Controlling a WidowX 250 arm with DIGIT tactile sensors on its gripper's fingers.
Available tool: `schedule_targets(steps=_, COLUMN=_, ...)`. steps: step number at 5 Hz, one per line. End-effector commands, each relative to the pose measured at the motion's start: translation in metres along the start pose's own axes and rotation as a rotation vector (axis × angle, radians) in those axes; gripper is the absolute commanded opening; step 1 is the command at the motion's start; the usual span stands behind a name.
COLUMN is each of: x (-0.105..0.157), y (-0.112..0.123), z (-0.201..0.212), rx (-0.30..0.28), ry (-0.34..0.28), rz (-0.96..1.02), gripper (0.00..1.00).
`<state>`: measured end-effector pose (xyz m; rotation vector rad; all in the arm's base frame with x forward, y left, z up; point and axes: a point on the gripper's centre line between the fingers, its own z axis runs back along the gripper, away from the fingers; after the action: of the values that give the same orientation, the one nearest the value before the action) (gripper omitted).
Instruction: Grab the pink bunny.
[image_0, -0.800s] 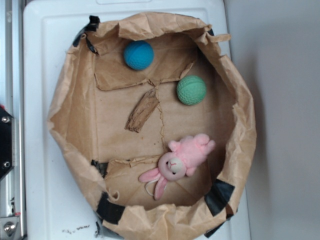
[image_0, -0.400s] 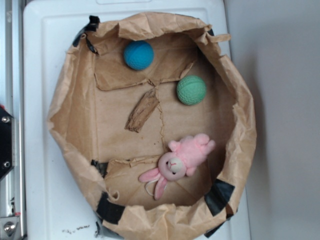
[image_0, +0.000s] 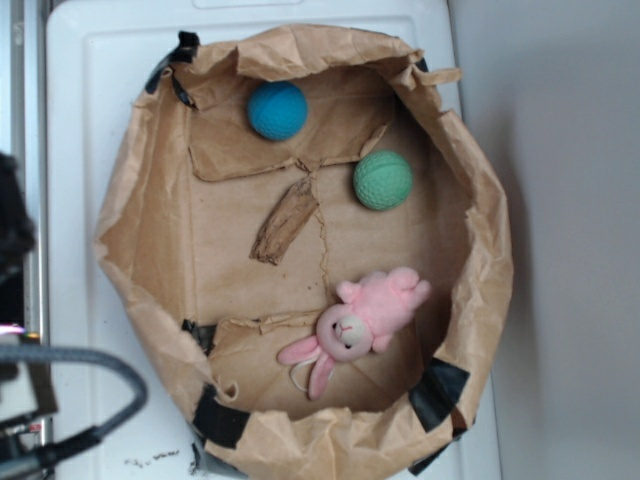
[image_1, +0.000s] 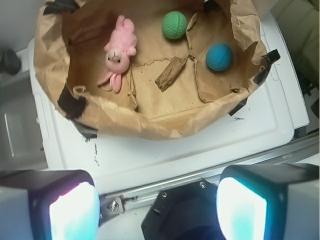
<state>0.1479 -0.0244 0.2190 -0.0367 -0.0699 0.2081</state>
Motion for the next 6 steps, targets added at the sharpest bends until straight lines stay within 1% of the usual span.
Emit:
schedule_targets(steps=1, x=0.054, y=-0.015, z=-0.020, rx=-0.027, ry=0.033, rz=0.028, gripper=1.00)
schedule_targets(steps=2, x=0.067, y=-0.013, z=-0.029, rx=-0.056, ry=0.022, rz=0.007, gripper=1.00)
schedule_targets(steps=6, x=0.067, y=-0.013, z=-0.029, rx=-0.056, ry=0.022, rz=0.007, gripper=1.00)
